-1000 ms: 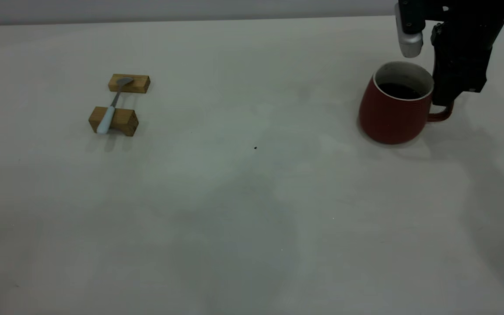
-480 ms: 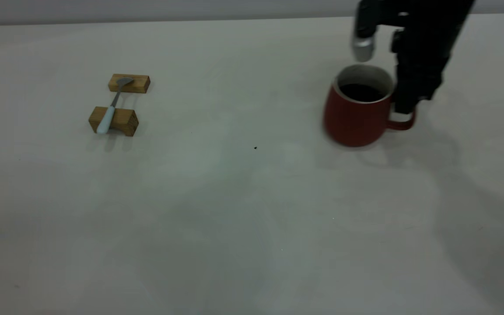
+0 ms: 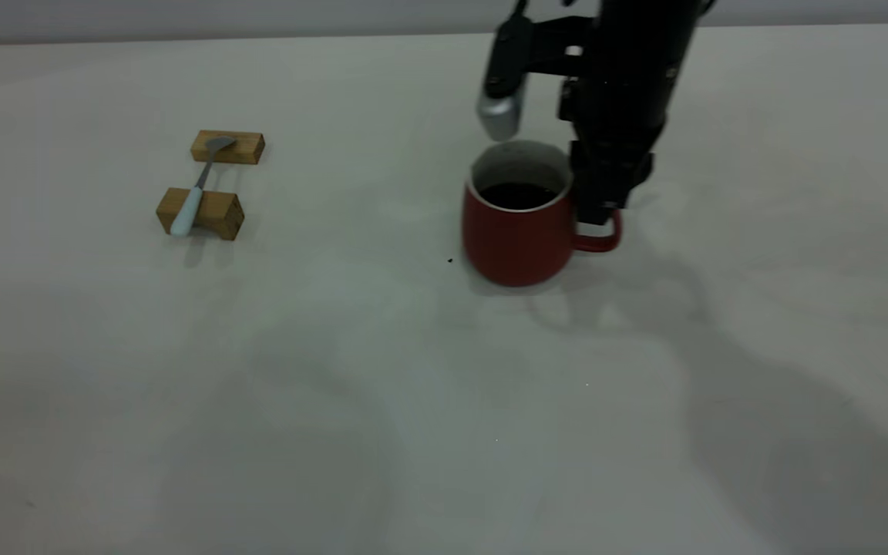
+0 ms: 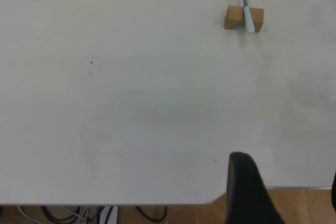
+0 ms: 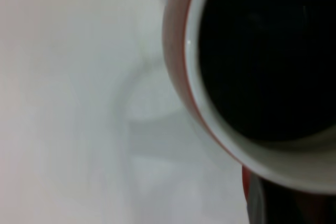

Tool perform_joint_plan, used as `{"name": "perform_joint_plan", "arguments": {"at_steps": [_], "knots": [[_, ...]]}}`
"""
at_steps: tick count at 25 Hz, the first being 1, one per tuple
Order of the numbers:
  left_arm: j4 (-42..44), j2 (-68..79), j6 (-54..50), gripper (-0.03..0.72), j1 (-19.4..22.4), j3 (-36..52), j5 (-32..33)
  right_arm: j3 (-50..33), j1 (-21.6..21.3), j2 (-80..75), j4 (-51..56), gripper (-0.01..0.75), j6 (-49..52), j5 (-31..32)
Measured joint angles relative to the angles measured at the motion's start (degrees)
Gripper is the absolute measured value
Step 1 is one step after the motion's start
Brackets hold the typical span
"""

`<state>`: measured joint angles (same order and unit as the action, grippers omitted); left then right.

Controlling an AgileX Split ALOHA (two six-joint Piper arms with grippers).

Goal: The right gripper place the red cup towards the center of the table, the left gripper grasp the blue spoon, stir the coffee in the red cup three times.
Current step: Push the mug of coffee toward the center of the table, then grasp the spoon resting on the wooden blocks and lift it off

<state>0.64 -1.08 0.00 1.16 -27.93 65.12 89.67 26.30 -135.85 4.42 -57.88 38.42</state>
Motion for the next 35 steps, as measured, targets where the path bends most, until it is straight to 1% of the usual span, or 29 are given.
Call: {"name": "perform_joint_plan", "arguments": {"at_steps": [5,16,19,20,22,25,26,28,29,30,31,35], "knots": [[0.0,0.0,0.0,0.459,0.0,0.0,0.0,2.39,1.1,-0.96,-0.31,0.181,2.54,-0.08],[0.0,0.0,0.0,0.459,0.0,0.0,0.0,2.44,2.15,-1.16,-0.49,0.182,5.6,-1.87],[0.0,0.0,0.0,0.459,0.0,0.0,0.0,2.44,2.22,-1.18,-0.31,0.202,5.77,-2.05],[0.0,0.0,0.0,0.459,0.0,0.0,0.0,2.46,2.22,-1.18,-0.19,0.221,5.79,-2.13],[0.0,0.0,0.0,0.459,0.0,0.0,0.0,2.54,2.22,-1.18,-0.19,0.285,6.06,-2.03],[0.0,0.0,0.0,0.459,0.0,0.0,0.0,2.66,2.22,-0.93,-0.24,0.443,6.62,-0.38],[0.0,0.0,0.0,0.459,0.0,0.0,0.0,2.73,2.22,-0.46,-0.67,0.496,7.09,1.27],[0.0,0.0,0.35,0.459,0.0,0.0,0.0,2.77,2.22,1.43,-2.59,0.626,9.32,7.05],[0.0,0.0,0.35,0.459,0.0,0.0,0.0,2.77,2.22,2.69,-3.78,0.668,10.86,9.73],[0.0,0.0,0.35,0.459,0.0,0.0,0.0,2.77,2.22,4.56,-5.04,0.699,13.15,12.84],[0.0,0.0,0.35,0.459,0.0,0.0,0.0,2.77,2.22,6.69,-6.86,0.714,15.82,15.68],[0.0,0.0,0.35,0.459,0.0,0.0,0.0,2.84,2.22,16.27,-13.78,0.715,28.53,25.09]]}}
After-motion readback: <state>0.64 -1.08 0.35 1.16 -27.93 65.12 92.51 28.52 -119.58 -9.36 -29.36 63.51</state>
